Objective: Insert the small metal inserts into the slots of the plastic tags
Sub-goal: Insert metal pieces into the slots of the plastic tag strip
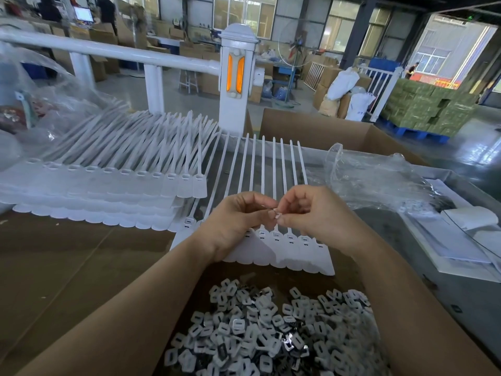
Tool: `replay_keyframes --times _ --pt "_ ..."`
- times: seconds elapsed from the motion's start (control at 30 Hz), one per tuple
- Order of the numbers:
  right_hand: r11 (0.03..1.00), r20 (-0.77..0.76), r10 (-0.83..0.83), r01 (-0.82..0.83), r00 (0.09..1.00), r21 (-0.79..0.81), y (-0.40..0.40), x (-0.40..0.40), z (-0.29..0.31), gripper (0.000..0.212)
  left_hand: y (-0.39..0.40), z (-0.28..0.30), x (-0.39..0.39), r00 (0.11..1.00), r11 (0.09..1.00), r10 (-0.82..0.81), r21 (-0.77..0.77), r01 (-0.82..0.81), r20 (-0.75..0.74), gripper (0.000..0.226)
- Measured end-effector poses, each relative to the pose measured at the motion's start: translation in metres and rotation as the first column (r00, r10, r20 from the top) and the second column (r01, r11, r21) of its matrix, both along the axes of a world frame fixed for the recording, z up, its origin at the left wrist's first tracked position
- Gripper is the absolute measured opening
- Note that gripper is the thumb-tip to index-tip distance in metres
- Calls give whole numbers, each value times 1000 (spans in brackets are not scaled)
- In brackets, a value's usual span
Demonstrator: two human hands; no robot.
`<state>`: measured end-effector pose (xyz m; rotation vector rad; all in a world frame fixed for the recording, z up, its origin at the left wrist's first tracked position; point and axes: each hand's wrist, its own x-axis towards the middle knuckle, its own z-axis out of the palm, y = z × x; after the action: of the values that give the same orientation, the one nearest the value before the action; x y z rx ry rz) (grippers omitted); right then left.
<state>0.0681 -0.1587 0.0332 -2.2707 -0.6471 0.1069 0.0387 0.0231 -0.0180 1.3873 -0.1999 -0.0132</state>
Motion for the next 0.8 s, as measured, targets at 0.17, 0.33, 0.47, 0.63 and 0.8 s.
replay_keyframes --times 0.17,0.33,0.47,0.63,0.8 --pt "994 -34 -105 106 994 21 0 4 -3 10 -1 -4 3 998 997 67 41 -66 -22 25" --pt "991 -79 -133 133 988 -15 0 3 -4 12 -5 -3 2 996 994 93 65 -92 -7 27" --pt "994 -119 -109 107 987 -23 1 3 -3 10 -7 -2 0 992 987 128 102 -128 7 23" --pt "986 -162 -162 154 974 -56 0 5 -6 10 -11 -1 -1 991 947 132 293 -131 16 16" --pt "949 -226 -285 242 931 -201 -11 11 -11 14 -21 -2 -7 969 561 -135 822 -98 208 25"
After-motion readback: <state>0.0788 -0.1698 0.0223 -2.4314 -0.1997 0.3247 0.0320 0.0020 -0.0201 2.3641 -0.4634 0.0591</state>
